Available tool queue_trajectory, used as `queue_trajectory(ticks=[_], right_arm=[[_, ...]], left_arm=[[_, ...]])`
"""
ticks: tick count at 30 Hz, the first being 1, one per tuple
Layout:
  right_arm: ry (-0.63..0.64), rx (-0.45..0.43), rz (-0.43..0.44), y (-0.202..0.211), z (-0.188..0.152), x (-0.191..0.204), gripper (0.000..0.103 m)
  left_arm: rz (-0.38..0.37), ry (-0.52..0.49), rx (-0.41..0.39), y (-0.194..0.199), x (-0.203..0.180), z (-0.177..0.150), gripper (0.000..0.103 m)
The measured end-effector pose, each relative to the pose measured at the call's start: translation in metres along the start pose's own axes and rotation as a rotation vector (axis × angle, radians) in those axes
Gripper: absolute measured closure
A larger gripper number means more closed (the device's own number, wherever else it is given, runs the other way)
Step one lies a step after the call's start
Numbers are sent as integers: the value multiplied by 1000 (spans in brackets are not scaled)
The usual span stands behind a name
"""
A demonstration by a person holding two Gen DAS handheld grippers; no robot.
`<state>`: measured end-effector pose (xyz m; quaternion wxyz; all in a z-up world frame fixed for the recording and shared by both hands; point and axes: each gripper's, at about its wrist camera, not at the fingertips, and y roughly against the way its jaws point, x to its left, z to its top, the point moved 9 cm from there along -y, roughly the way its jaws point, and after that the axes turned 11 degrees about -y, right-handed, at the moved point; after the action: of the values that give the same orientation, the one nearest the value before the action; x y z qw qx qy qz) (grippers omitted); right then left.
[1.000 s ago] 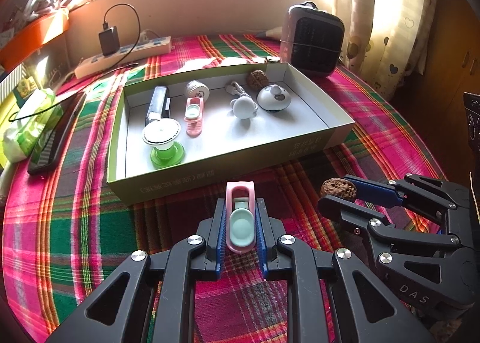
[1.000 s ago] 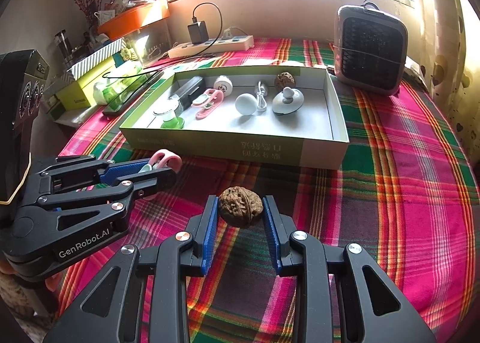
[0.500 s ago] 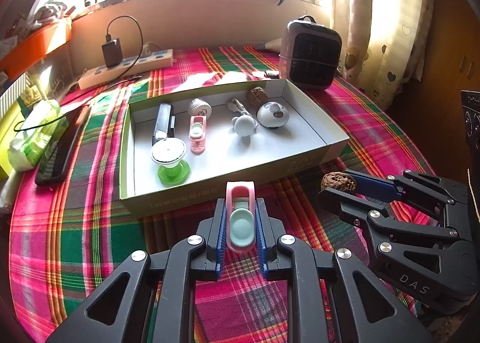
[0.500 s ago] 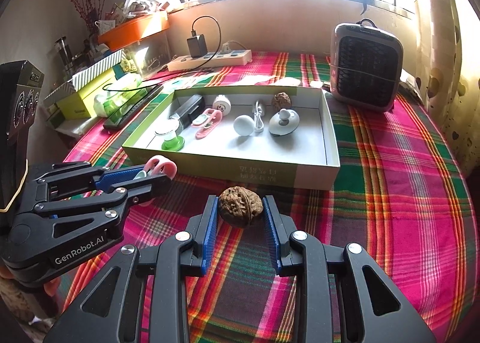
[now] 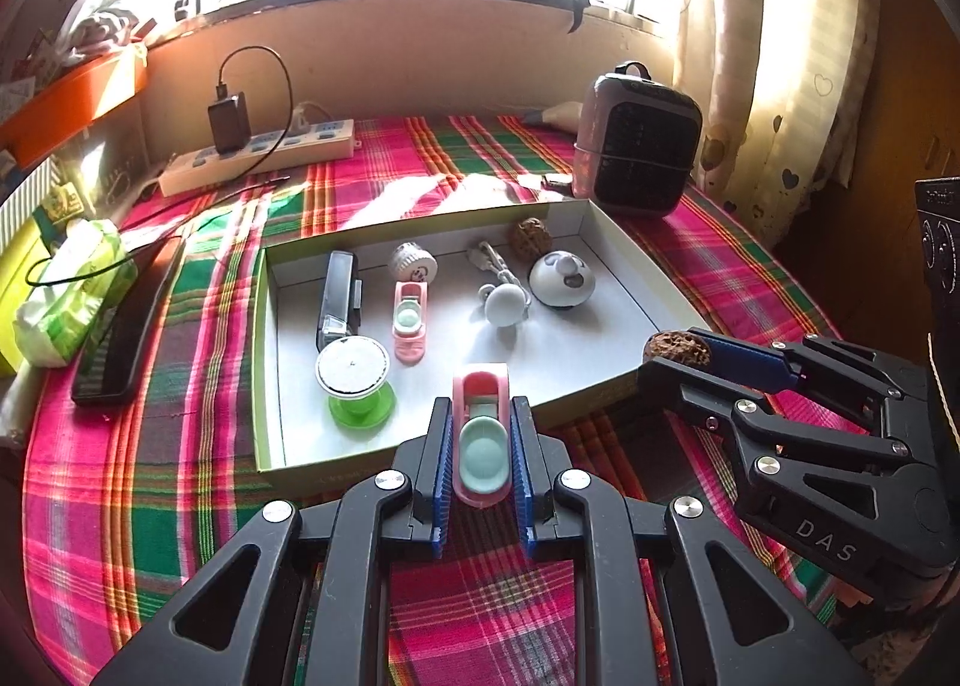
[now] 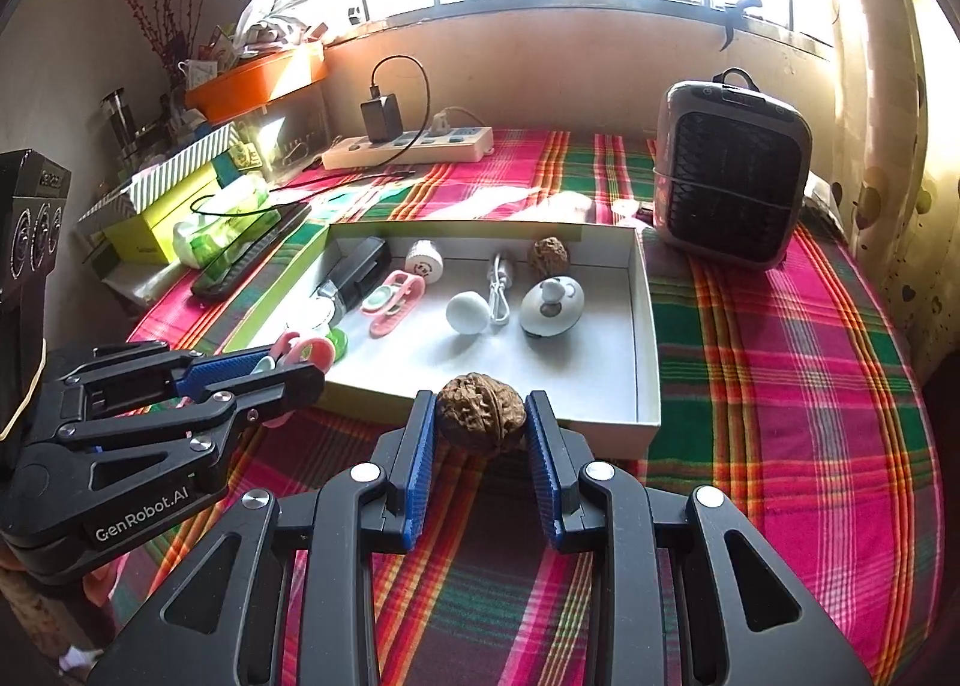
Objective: Organize objects
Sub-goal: 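Lift and carry the pink clip and walnut over the box with both grippers, then lower the pink clip and walnut into the box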
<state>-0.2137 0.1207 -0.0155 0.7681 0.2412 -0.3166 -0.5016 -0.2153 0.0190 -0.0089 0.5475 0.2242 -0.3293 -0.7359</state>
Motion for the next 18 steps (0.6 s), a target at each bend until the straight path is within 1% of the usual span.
queue_trajectory(ticks=[2,8,18], right_arm=[[2,-3,-5,-3,5,-2,72],[3,10,-10,-16,15,-5,72],[-14,65,-30,-44,18,-18,72]], left_arm=[[-10,5,-2,-2,1,4,87],[-2,10,0,-13,4,12,87],[-11,18,32,-37,7,16,87]])
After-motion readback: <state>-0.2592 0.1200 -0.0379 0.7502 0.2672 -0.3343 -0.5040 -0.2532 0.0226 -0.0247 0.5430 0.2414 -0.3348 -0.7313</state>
